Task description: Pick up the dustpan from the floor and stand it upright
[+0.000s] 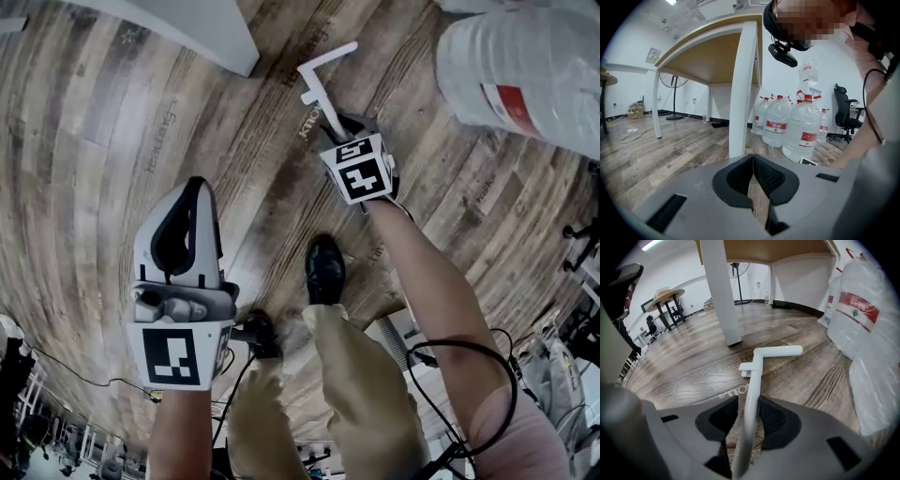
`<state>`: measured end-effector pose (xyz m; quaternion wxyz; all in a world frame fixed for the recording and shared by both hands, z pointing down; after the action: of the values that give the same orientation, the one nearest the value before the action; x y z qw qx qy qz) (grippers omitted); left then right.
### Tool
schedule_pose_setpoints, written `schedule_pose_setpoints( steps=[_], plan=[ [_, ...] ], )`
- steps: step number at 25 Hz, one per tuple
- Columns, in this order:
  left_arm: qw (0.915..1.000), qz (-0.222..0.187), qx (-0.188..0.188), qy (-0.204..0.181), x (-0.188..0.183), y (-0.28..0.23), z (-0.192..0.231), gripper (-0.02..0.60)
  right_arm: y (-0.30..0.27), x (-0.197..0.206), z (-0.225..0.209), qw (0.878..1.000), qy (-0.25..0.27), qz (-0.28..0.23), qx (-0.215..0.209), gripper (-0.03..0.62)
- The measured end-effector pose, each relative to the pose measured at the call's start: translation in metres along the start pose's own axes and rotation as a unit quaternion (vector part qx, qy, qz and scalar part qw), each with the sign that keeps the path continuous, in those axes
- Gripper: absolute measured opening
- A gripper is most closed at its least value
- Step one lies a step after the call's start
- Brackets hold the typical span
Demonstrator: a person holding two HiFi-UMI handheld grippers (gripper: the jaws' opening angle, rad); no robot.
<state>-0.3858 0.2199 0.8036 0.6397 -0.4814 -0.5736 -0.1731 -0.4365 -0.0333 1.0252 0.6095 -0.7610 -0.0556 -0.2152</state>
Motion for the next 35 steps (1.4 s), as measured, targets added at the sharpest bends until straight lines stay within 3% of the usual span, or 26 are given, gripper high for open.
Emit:
schedule_pose_setpoints(
  steps=[2,8,13,23,30,35],
  plan=[
    [1.0000,0.007,0.000,0.007,0.002,0.003,0.000,0.014,-0.005,0.000,-0.003,1.000,-0.005,0.008,0.005,0.099],
    [1.0000,-0.004,-0.002,0.008,0.000,0.015,0.004,0.014,0.007,-0.007,-0.007,1.000,-0.027,0.000,0.006,0.092],
    [0.9998,-0.017,0.004,0.010,-0.028,0.034,0.002,0.014,0.052,-0.018,0.005,0.999,-0.019,-0.027,0.010,0.092],
    [0.9980,-0.059,0.020,-0.009,-0.129,0.098,0.015,0.014,0.194,-0.032,0.039,0.995,-0.025,-0.092,0.040,0.089],
    [0.9950,-0.084,0.054,0.005,-0.220,0.158,0.003,0.014,0.308,-0.017,0.057,0.992,-0.028,-0.105,0.072,0.089],
    [0.9888,-0.119,0.089,-0.014,-0.281,0.196,0.000,0.014,0.377,-0.002,0.065,0.986,-0.040,-0.136,0.087,0.089]
  ],
)
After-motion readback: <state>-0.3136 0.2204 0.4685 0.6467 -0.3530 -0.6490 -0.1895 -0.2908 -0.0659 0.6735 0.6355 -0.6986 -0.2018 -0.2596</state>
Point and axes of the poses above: the fingertips, and each gripper's own axes: y backward along the fingers, z to its left, x out of its underside, the point moved 10 cm from there along y, backward along the fingers, and after that the axes turned 15 degrees about -y, right-handed, at the moved point
